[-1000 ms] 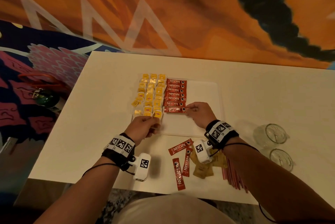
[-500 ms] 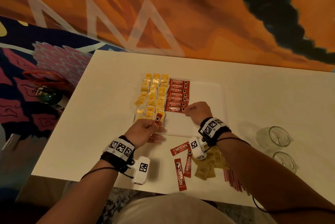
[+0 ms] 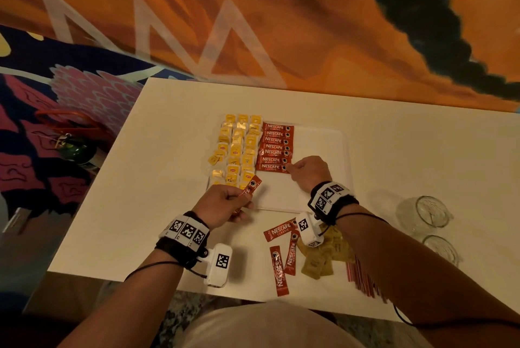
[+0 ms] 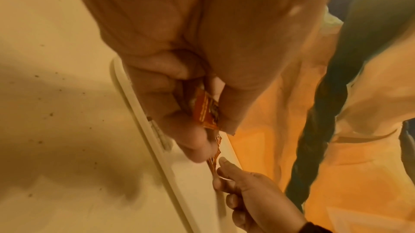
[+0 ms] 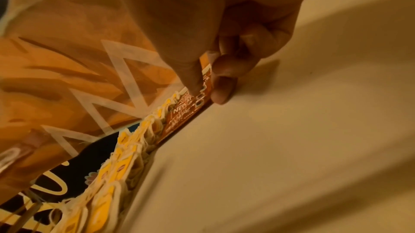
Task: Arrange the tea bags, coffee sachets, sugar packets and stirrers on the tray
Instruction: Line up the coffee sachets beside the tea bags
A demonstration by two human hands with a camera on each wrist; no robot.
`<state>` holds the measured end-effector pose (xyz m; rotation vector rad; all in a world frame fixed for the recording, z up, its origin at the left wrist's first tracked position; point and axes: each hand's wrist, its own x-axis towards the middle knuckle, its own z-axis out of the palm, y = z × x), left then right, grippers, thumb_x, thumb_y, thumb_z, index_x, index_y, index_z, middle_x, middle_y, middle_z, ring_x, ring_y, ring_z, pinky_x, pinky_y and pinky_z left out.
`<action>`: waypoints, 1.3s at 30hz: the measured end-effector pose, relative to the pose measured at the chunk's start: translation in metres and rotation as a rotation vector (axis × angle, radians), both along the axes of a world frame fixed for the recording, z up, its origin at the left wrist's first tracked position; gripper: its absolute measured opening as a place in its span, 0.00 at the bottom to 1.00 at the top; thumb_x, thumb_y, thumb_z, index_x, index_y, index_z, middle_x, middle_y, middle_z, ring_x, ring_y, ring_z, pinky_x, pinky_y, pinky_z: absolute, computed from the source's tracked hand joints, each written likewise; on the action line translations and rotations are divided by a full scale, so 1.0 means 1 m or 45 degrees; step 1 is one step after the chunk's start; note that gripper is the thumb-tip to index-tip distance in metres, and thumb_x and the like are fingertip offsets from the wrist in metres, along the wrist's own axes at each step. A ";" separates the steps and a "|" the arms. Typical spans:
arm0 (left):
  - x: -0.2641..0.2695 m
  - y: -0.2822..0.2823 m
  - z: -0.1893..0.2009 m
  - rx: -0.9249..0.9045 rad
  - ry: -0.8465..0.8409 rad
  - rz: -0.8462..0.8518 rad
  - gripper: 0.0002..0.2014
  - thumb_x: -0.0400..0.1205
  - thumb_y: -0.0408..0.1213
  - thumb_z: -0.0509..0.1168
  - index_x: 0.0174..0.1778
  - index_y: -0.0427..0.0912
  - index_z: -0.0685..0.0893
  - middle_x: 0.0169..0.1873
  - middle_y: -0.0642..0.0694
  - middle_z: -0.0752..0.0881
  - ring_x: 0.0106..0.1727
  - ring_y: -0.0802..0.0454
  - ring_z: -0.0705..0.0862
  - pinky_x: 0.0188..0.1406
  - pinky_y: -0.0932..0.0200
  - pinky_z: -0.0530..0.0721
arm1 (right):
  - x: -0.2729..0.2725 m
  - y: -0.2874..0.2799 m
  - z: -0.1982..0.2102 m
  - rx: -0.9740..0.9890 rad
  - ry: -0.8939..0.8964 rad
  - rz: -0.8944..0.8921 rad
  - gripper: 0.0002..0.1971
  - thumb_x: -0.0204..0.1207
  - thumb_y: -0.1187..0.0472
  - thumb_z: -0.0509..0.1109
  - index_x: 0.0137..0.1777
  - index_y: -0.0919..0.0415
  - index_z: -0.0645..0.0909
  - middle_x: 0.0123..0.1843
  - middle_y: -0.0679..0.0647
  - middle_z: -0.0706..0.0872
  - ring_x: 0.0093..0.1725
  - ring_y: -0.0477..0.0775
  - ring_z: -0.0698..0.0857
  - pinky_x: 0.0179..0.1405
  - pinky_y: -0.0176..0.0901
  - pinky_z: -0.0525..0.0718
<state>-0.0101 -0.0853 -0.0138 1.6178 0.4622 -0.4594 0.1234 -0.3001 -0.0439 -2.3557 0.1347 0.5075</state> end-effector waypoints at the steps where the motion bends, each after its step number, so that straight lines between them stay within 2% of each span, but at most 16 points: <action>1: 0.000 0.001 -0.001 0.007 -0.003 -0.022 0.09 0.85 0.33 0.67 0.52 0.31 0.89 0.42 0.45 0.93 0.30 0.54 0.87 0.32 0.61 0.87 | -0.002 -0.001 0.002 0.001 -0.015 0.006 0.16 0.80 0.44 0.73 0.39 0.54 0.90 0.39 0.50 0.92 0.40 0.51 0.89 0.41 0.43 0.86; 3: 0.001 0.002 -0.002 0.019 -0.007 -0.079 0.07 0.85 0.29 0.66 0.53 0.33 0.89 0.43 0.46 0.93 0.34 0.52 0.88 0.36 0.60 0.88 | -0.006 -0.003 0.006 0.065 -0.038 0.015 0.14 0.80 0.45 0.73 0.40 0.54 0.90 0.39 0.50 0.92 0.41 0.51 0.90 0.39 0.42 0.85; 5: 0.002 0.003 -0.004 0.027 -0.018 -0.142 0.08 0.85 0.28 0.66 0.54 0.35 0.90 0.47 0.44 0.93 0.37 0.52 0.88 0.37 0.60 0.87 | -0.013 -0.004 0.012 0.220 -0.027 0.070 0.12 0.81 0.47 0.73 0.46 0.55 0.91 0.40 0.49 0.92 0.40 0.46 0.89 0.37 0.37 0.80; 7: 0.004 0.003 -0.004 0.038 -0.039 -0.206 0.08 0.86 0.28 0.65 0.55 0.35 0.89 0.48 0.44 0.93 0.37 0.54 0.88 0.36 0.61 0.86 | -0.022 -0.005 0.021 0.350 0.006 0.236 0.11 0.81 0.48 0.73 0.48 0.55 0.91 0.41 0.49 0.92 0.36 0.40 0.87 0.39 0.36 0.79; 9: 0.005 0.001 -0.002 0.042 -0.065 -0.257 0.08 0.86 0.29 0.66 0.55 0.36 0.89 0.49 0.43 0.93 0.36 0.56 0.87 0.34 0.64 0.84 | -0.032 -0.007 0.030 0.425 0.068 0.396 0.11 0.83 0.49 0.71 0.50 0.54 0.90 0.44 0.50 0.92 0.31 0.35 0.82 0.36 0.35 0.80; 12: 0.008 -0.002 0.000 0.073 -0.108 -0.327 0.07 0.86 0.30 0.66 0.54 0.39 0.89 0.48 0.44 0.93 0.35 0.57 0.87 0.31 0.65 0.81 | -0.044 -0.010 0.039 0.508 0.081 0.491 0.08 0.84 0.53 0.71 0.52 0.52 0.91 0.46 0.53 0.92 0.29 0.34 0.80 0.32 0.33 0.79; 16: 0.009 -0.006 0.004 0.089 -0.130 -0.395 0.07 0.85 0.32 0.68 0.55 0.41 0.90 0.46 0.46 0.94 0.34 0.57 0.86 0.30 0.65 0.80 | -0.053 -0.013 0.039 0.570 0.063 0.423 0.05 0.82 0.58 0.73 0.53 0.55 0.91 0.47 0.57 0.91 0.28 0.40 0.79 0.31 0.34 0.79; 20: 0.009 -0.010 0.004 0.141 -0.165 -0.347 0.04 0.83 0.35 0.70 0.50 0.42 0.91 0.41 0.45 0.94 0.32 0.57 0.85 0.30 0.64 0.80 | -0.058 -0.018 0.038 0.600 0.067 0.352 0.05 0.82 0.60 0.74 0.51 0.58 0.91 0.40 0.53 0.91 0.28 0.42 0.79 0.31 0.35 0.79; 25: 0.008 -0.012 0.001 0.215 -0.245 -0.273 0.05 0.82 0.38 0.72 0.46 0.42 0.90 0.33 0.46 0.91 0.31 0.54 0.84 0.29 0.63 0.80 | -0.063 -0.027 0.033 0.658 0.166 0.245 0.05 0.81 0.62 0.74 0.51 0.60 0.91 0.42 0.58 0.93 0.26 0.44 0.77 0.28 0.38 0.76; 29: 0.008 -0.014 0.000 0.233 -0.270 -0.278 0.04 0.82 0.39 0.72 0.45 0.43 0.90 0.36 0.36 0.90 0.32 0.50 0.84 0.29 0.62 0.81 | -0.069 -0.031 0.029 0.646 0.182 0.221 0.04 0.81 0.62 0.74 0.51 0.59 0.90 0.40 0.55 0.93 0.27 0.46 0.76 0.29 0.39 0.75; 33: 0.008 -0.016 -0.002 0.263 -0.275 -0.197 0.05 0.83 0.39 0.71 0.46 0.42 0.89 0.39 0.37 0.91 0.30 0.55 0.86 0.28 0.62 0.81 | -0.063 -0.032 0.029 0.658 0.125 0.157 0.05 0.81 0.62 0.74 0.53 0.61 0.89 0.41 0.55 0.93 0.26 0.37 0.79 0.28 0.33 0.76; 35: 0.007 -0.016 -0.003 0.270 -0.273 -0.196 0.06 0.84 0.37 0.70 0.47 0.39 0.89 0.40 0.31 0.89 0.29 0.56 0.85 0.28 0.66 0.80 | -0.056 -0.032 0.027 0.645 0.081 0.110 0.05 0.81 0.62 0.74 0.54 0.62 0.88 0.42 0.55 0.92 0.29 0.35 0.82 0.28 0.31 0.78; 37: 0.005 -0.015 -0.005 0.268 -0.265 -0.218 0.04 0.84 0.34 0.69 0.48 0.38 0.89 0.42 0.25 0.86 0.29 0.58 0.83 0.27 0.70 0.79 | -0.048 -0.032 0.021 0.608 0.050 0.052 0.06 0.81 0.62 0.75 0.54 0.62 0.88 0.43 0.56 0.92 0.31 0.38 0.83 0.27 0.29 0.79; 39: 0.002 -0.013 -0.008 0.279 -0.270 -0.252 0.04 0.84 0.35 0.70 0.48 0.40 0.90 0.43 0.25 0.86 0.30 0.57 0.83 0.29 0.68 0.81 | -0.040 -0.030 0.011 0.558 0.029 0.016 0.06 0.81 0.63 0.75 0.54 0.63 0.89 0.43 0.55 0.92 0.34 0.41 0.84 0.27 0.27 0.79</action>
